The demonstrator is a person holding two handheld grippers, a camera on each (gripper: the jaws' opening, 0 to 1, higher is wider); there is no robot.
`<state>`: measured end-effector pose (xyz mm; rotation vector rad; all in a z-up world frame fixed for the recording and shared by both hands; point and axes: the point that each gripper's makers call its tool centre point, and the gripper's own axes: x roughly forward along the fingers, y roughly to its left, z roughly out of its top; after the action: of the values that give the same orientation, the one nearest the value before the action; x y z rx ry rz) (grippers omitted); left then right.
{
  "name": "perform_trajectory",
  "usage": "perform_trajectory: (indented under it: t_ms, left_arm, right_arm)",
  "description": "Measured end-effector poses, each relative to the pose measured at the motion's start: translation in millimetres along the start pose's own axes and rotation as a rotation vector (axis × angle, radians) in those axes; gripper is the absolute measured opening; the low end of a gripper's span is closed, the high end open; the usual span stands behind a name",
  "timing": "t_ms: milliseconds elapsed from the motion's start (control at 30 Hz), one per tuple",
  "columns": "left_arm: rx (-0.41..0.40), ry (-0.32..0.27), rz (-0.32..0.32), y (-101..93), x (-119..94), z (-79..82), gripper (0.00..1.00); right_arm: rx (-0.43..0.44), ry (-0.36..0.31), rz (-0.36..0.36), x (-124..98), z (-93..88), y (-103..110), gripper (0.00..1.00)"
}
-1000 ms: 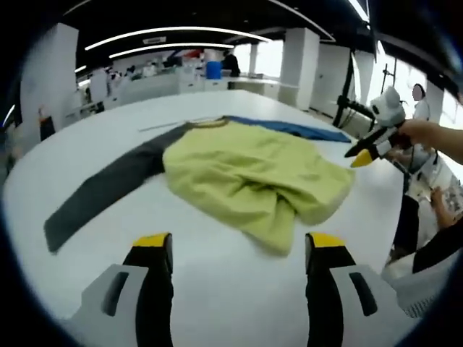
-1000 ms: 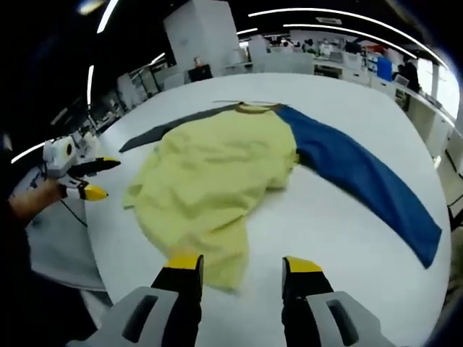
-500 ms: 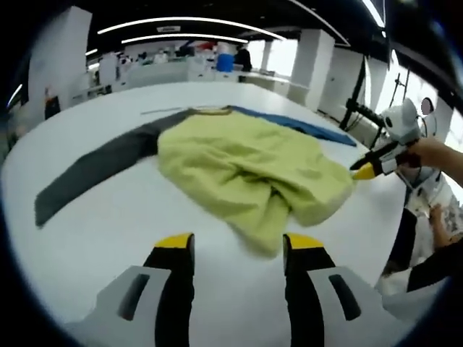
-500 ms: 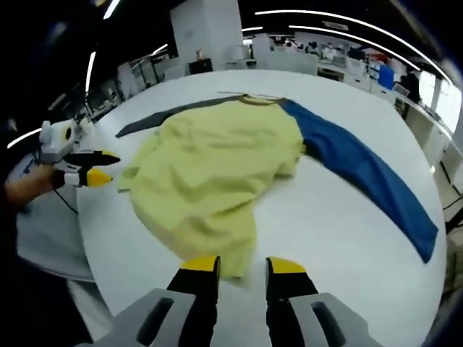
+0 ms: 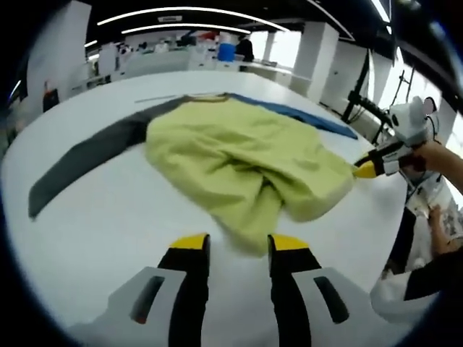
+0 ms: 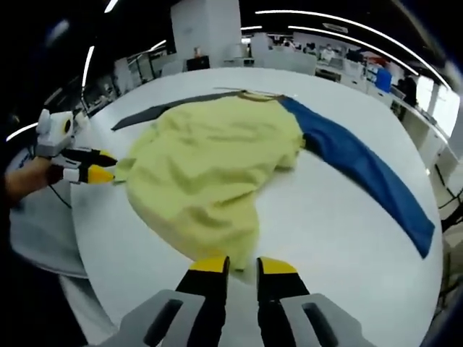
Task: Fold the garment on the visible template until the final outline fits inside the template.
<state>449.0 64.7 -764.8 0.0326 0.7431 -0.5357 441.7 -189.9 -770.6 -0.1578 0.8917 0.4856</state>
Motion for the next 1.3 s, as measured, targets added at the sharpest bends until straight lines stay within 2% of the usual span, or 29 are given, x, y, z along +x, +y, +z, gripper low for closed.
perform_trajectory:
  t_ms: [133, 267, 367, 467, 500, 700, 900, 1100, 1167, 1300]
  left_arm:
    - [0.000, 0.018, 0.004, -3.5, 3.2, -2.1, 0.20]
    - [-0.003, 0.024, 0.003, -8.0, 5.1, -0.6, 0.17]
    - [-0.018, 0.035, 0.011, -6.9, 6.1, -0.9, 0.08]
    - [-0.094, 0.007, 0.008, -7.9, 4.6, 2.2, 0.02]
    - [-0.086, 0.001, 0.007, -5.2, 2.6, 2.7, 0.01]
    - [-0.120, -0.021, -0.003, 1.7, -7.0, 8.4, 0.00]
    - [-0.105, -0.029, 0.002, 15.2, -23.3, 14.9, 0.00]
    - [-0.141, -0.032, -0.018, 28.0, -40.6, 19.2, 0.00]
    - [-0.205, -0.040, -0.049, 29.7, -45.7, 20.4, 0.00]
    - [-0.200, -0.050, -0.042, 40.1, -57.8, 22.6, 0.00]
  right_arm:
    - [0.025, -0.013, -0.002, 0.9, 0.8, 0.8, 0.08]
    - [0.024, -0.015, -0.004, 2.5, 0.9, 4.9, 0.04]
    - [0.027, -0.017, -0.013, 3.4, 1.3, 4.8, 0.02]
    - [0.045, -0.023, -0.010, 4.1, 1.7, 5.3, 0.00]
    - [0.046, -0.024, -0.011, 3.9, 1.6, 4.9, 0.00]
    - [0.075, -0.024, -0.010, 0.2, 0.7, 3.0, 0.00]
    - [0.074, -0.027, -0.006, -12.5, 1.9, 0.5, 0.00]
    - [0.092, -0.051, -0.006, -26.2, 6.8, 1.5, 0.00]
    - [0.105, -0.059, -0.021, -30.0, 8.3, -0.6, 0.00]
    - [0.145, -0.062, -0.036, -35.9, 8.0, -0.4, 0.00]
